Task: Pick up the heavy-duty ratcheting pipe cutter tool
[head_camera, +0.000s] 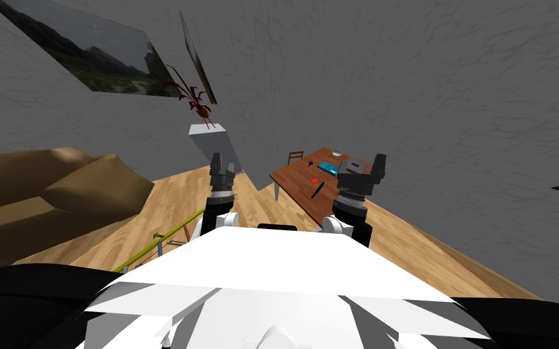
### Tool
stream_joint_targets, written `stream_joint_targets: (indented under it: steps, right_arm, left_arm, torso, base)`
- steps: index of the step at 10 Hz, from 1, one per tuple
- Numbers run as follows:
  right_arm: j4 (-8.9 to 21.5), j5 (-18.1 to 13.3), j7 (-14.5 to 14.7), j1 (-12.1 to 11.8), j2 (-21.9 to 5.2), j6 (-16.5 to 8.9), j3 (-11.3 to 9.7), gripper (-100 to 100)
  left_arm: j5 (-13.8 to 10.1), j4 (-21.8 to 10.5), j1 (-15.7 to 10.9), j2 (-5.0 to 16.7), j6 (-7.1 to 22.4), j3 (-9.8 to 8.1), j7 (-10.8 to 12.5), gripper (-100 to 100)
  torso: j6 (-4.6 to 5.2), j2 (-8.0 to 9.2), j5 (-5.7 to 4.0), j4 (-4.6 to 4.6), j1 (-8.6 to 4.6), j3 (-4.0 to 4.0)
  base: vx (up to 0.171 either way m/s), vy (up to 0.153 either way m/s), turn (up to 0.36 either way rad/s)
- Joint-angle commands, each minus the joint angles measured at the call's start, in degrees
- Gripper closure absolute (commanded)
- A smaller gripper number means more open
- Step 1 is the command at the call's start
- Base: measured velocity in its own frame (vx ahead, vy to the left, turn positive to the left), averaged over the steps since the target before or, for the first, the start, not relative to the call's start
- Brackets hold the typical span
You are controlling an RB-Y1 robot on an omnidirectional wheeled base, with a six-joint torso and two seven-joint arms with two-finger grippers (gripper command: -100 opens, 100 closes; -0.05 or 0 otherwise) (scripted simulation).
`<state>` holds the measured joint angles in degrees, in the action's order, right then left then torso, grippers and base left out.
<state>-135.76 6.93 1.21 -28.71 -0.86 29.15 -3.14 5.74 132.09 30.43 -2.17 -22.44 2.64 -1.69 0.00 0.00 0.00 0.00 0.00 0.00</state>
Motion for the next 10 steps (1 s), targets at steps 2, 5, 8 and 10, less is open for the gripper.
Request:
stream_joint_targets:
  steps: [2,5,8,10]
  right_arm:
    - [3.1,0.2,2.7,0.2,-1.5,0.6,-0.2,-100]
    - [8.1,0.5,7.3,0.6,-3.3,1.7,-0.3,-100]
    - [12.8,0.9,11.4,1.0,-4.6,2.7,-0.3,-100]
    - [15.5,1.1,13.9,1.3,-5.3,3.3,-0.2,-100]
  left_arm:
    - [0.0,0.0,0.0,0.0,0.0,0.00,0.0,0]
    - [0.0,0.0,0.0,0.0,0.0,0.00,0.0,0]
    - [0.0,0.0,0.0,0.0,0.0,0.00,0.0,0]
    - [0.0,0.0,0.0,0.0,0.0,0.00,0.0,0]
  torso:
    - [0.00,0.00,0.00,0.00,0.01,0.00]
    - [0.00,0.02,0.01,0.00,0.07,0.01]
    - [0.00,-0.02,0.02,0.00,0.08,-0.01]
    - [0.00,-0.03,0.02,-0.01,0.06,-0.02]
  base:
    - [-0.004,0.013,-0.011]
    - [-0.005,0.022,-0.016]
    - [0.003,0.024,-0.013]
    - [0.006,0.020,-0.012]
